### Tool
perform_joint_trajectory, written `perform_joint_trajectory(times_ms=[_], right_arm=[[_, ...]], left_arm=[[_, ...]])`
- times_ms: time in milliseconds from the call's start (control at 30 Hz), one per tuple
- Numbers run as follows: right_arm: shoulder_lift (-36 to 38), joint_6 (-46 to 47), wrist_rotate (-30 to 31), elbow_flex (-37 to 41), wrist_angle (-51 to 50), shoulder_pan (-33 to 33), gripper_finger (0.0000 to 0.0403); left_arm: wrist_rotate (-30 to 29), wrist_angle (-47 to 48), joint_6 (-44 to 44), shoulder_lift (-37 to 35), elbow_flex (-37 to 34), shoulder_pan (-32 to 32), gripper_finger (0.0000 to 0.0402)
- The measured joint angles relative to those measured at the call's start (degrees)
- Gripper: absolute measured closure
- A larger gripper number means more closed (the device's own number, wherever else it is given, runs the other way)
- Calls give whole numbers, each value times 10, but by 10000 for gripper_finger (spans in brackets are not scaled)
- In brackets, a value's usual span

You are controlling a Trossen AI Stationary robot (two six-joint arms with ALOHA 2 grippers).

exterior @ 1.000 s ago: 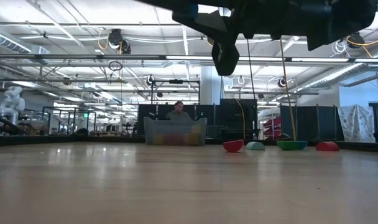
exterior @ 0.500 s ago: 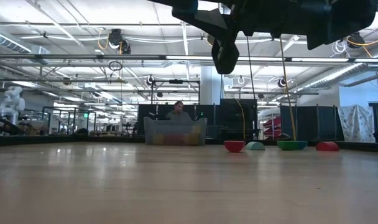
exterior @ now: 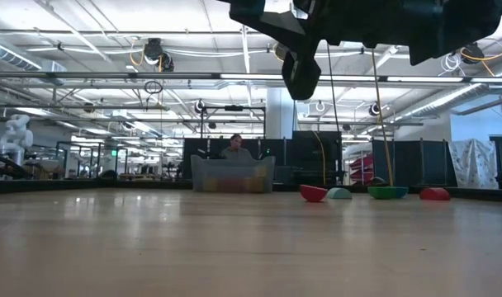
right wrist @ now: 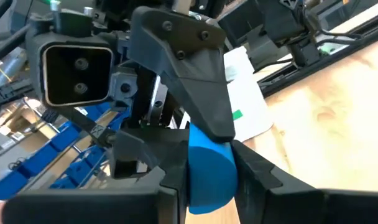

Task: Sort blocks by size
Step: Put the blue half circle block into the white bin

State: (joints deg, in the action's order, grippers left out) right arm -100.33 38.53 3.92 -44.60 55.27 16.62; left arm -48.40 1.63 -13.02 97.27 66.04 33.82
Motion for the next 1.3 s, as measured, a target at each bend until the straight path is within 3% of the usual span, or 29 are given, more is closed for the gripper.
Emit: perform_joint_trajectory(times_ms=[633,1300], right_arm=[[0,14,5,0,-1,-1,325],[0,22,24,0,-3,-1,322]], left_arm=[[44,-4,20,0,0,-20,189],[9,-1,-10,0,0,-18,225]])
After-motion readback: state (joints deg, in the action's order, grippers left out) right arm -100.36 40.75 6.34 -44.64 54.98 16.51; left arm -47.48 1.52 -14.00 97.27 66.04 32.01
